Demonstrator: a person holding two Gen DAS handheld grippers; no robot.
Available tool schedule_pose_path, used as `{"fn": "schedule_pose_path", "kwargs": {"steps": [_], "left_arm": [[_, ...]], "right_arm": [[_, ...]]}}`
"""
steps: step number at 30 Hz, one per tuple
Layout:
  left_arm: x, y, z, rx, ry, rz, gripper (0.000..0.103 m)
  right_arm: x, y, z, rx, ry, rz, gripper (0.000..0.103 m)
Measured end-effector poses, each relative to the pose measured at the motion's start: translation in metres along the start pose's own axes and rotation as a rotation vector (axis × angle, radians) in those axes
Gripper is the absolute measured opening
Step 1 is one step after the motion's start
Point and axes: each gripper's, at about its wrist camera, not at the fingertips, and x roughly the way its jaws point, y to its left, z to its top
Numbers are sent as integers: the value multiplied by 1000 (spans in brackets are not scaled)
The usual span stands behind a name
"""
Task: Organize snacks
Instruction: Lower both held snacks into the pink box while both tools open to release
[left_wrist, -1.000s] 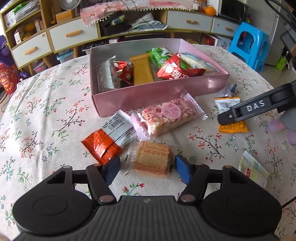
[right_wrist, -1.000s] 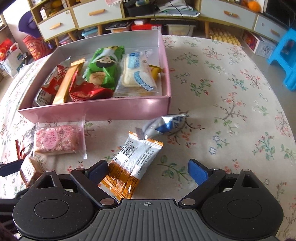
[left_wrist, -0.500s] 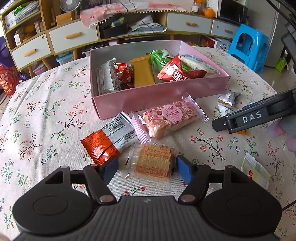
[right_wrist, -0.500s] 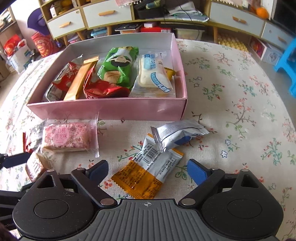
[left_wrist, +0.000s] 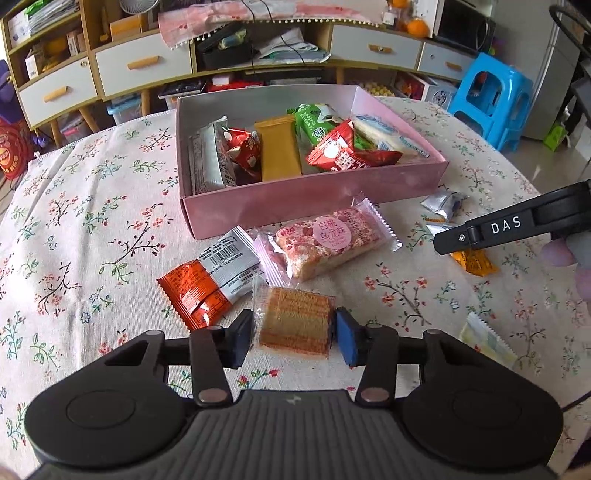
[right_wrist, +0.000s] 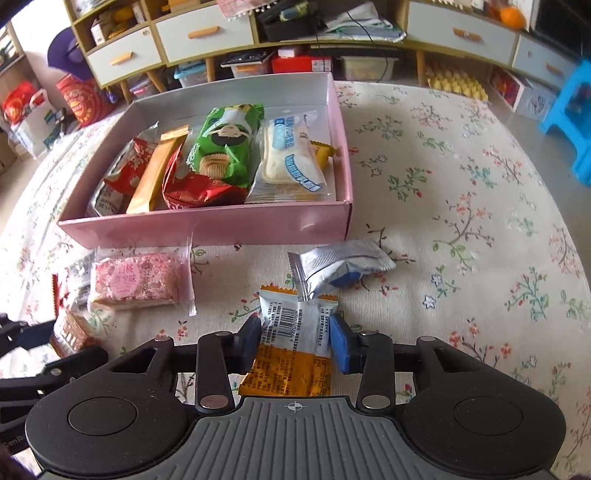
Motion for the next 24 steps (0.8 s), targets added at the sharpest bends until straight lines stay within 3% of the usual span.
{"fn": "schedule_pose_path", "kwargs": {"steps": [24], "left_arm": [[-31,19,24,-144,-90,-64,43]], "right_arm": [[-43,-31,17,197,-41,201,39]]}}
